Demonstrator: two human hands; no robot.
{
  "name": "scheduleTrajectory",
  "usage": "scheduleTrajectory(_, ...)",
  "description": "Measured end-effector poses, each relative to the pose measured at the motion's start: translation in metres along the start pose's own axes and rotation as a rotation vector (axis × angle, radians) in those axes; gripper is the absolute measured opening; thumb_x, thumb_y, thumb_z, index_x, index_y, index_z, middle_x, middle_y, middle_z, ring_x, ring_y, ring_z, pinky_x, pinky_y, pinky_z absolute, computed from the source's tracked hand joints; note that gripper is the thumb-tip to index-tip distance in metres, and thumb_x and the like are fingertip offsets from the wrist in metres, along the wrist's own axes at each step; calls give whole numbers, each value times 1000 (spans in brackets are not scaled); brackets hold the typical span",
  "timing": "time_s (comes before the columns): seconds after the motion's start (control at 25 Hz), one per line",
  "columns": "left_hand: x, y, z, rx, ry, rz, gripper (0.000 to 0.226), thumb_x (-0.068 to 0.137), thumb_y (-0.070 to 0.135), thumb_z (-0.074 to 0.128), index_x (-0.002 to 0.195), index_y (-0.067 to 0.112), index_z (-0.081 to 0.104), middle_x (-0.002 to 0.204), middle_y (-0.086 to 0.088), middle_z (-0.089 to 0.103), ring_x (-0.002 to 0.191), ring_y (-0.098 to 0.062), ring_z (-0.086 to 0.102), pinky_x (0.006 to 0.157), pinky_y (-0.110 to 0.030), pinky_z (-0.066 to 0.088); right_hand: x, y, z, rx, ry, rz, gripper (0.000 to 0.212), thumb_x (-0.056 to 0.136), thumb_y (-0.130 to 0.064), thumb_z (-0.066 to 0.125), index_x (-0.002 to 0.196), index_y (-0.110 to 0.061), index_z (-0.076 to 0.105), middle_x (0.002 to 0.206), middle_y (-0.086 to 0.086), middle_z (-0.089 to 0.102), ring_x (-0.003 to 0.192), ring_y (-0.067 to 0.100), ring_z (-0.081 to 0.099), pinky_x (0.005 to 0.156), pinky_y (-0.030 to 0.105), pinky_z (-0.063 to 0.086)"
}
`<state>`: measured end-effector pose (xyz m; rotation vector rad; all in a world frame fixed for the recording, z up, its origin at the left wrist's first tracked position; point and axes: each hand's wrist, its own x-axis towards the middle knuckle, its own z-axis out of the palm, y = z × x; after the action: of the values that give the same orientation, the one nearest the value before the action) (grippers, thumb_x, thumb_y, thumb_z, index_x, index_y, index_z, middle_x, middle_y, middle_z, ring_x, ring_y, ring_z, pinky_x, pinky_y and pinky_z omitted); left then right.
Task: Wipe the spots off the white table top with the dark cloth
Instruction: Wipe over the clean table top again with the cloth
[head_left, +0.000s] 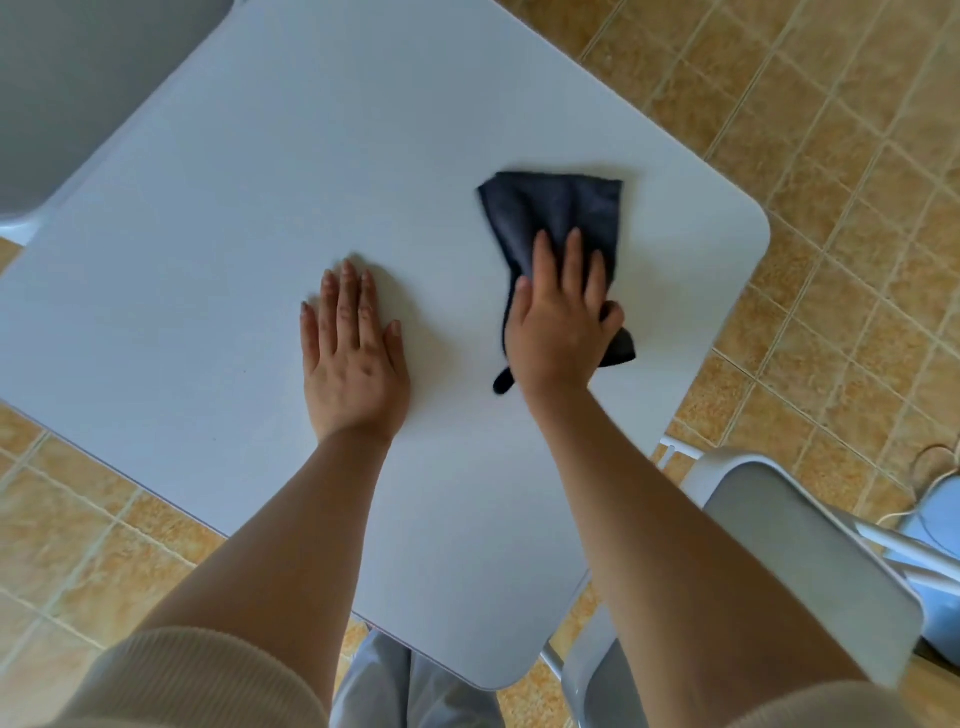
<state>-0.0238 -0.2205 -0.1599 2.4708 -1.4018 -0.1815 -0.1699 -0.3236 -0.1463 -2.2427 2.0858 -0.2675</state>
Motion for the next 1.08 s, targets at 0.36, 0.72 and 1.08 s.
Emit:
scheduleTrajectory(0.36,1,1,0,3,1,-9,54,103,28,28,153,7,20,161,-7,17,149,-22,10,122,-37,1,-78,92,-21,-78,-2,-83,38,106,-34,42,144,-34,50,155,-2,44,142,22,43,97,43,42)
scheduleTrajectory(0.72,1,2,0,7,-5,-15,54,103,25,31,153,8,20,161,-6,16,149,-21,9,122,-37,0,56,50,-14,51,-150,297,50,107,-37,32,156,-32,25,167,4,16,154,29,11,116,55,24)
scheduleTrajectory(1.08,1,2,0,8,-2,-8,54,103,23,33,153,7,19,161,-8,17,149,-22,10,122,-39,3,-38,73,-9,-1,33,-315,37,105,-35,44,140,-33,55,153,0,48,143,25,42,103,46,39)
